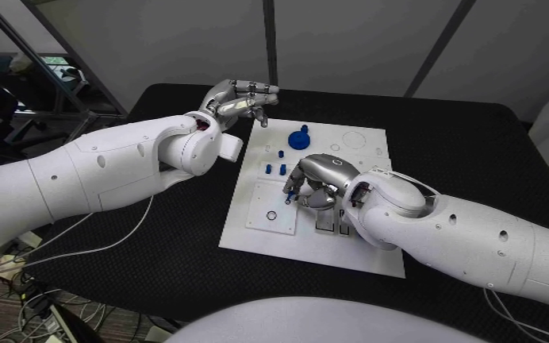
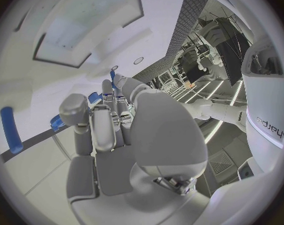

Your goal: Assemble the parts on the task board

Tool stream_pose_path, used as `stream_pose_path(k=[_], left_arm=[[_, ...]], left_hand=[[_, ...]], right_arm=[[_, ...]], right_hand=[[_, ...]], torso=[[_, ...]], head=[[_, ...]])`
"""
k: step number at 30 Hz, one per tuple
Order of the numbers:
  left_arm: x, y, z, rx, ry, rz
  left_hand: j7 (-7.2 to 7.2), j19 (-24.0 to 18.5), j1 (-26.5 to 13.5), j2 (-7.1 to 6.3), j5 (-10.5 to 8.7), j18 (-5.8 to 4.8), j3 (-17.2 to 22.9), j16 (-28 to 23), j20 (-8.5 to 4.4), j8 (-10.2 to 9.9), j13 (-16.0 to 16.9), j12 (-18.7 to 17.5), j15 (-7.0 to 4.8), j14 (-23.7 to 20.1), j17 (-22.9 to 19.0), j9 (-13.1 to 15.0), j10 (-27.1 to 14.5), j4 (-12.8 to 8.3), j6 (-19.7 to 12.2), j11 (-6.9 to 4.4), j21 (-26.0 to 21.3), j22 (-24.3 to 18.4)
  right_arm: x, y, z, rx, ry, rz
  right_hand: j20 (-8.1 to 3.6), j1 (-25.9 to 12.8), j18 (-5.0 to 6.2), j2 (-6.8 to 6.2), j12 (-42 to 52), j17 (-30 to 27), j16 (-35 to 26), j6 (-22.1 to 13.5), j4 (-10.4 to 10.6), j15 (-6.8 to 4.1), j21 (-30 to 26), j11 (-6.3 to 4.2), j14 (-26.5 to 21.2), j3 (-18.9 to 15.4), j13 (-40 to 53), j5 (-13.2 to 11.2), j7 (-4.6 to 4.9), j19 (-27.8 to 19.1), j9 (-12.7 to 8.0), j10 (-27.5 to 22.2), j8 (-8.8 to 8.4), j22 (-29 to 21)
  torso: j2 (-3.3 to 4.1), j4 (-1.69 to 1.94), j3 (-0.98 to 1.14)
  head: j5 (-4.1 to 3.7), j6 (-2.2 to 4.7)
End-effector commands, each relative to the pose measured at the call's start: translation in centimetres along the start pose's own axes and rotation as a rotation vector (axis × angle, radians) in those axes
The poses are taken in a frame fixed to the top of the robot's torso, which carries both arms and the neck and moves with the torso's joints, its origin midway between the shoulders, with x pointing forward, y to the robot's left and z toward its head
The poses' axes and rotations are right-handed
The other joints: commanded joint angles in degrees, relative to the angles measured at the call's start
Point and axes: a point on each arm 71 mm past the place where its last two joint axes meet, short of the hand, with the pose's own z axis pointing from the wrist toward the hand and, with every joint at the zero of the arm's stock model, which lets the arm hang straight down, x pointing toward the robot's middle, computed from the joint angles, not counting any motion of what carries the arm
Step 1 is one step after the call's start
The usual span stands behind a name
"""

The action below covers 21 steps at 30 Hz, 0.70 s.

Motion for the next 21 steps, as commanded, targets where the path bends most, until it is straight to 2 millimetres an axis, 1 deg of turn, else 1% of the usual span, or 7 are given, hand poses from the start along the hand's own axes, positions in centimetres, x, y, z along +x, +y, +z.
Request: stream_pose_path(k=[1,7,19,21], left_arm=[[0.16,-0.15,0.08,0.005,0.013,-0.007],[0.17,-0.14,0.09,0.004,0.013,-0.007],[0.16,-0.1,0.12,0.001,0.014,-0.008],[0.17,-0.1,0.13,0.001,0.015,-0.008]], left_hand=[[0.36,-0.4,0.2,0.57,-0.14,1.09,-0.2,-0.4,-0.12,0.3,0.1,0.3,-0.14,-0.4,-0.1,-0.1,-0.4,0.0,0.0,-0.01,-0.3,-0.1],[0.39,-0.4,0.1,0.6,-0.15,1.08,-0.3,-0.4,-0.08,0.3,0.1,0.4,-0.09,-0.4,-0.2,-0.1,-0.5,0.0,-0.1,0.04,-0.4,-0.1],[0.39,-0.4,0.1,0.6,-0.15,1.08,-0.3,-0.4,-0.08,0.3,0.1,0.4,-0.09,-0.4,-0.2,-0.1,-0.5,0.0,-0.1,0.04,-0.4,-0.1],[0.39,-0.4,0.1,0.6,-0.15,1.08,-0.3,-0.4,-0.08,0.3,0.1,0.4,-0.09,-0.4,-0.2,-0.1,-0.5,0.0,-0.1,0.04,-0.4,-0.1]], right_arm=[[0.1,0.17,0.02,-0.011,0.016,-0.004],[0.16,0.3,0.03,-0.015,0.02,-0.004],[0.3,0.39,0.07,-0.015,0.033,-0.005],[0.34,0.36,0.1,-0.013,0.036,-0.007]], right_hand=[[0.26,-0.5,-0.39,-0.04,-0.2,0.1,0.3,0.0,0.0,-0.18,0.2,0.11,2.8,0.3,0.1,0.2,0.29,-0.1,0.0,-0.2,0.09,0.1],[0.27,-0.6,-0.4,0.0,-0.2,0.2,0.4,0.0,0.0,-0.16,0.2,0.13,2.8,0.3,0.1,0.2,0.3,0.0,0.1,-0.3,0.08,0.1],[0.29,-0.7,-0.39,0.03,-0.2,0.2,0.4,0.0,0.0,-0.14,0.2,0.14,2.8,0.3,0.1,0.2,0.31,-0.1,0.1,-0.3,0.07,0.1],[0.31,-0.7,-0.39,0.04,-0.2,0.2,0.4,0.0,0.1,-0.13,0.3,0.15,2.8,0.3,0.1,0.2,0.31,-0.1,0.1,-0.3,0.06,0.1]], torso=[[-0.01,0.03,-0.02],[-0.02,0.05,-0.01],[-0.04,0.01,-0.02],[-0.05,0.05,-0.02]], head=[[0.08,-0.14],[0.18,-0.33],[0.32,-0.46],[0.31,-0.52]])
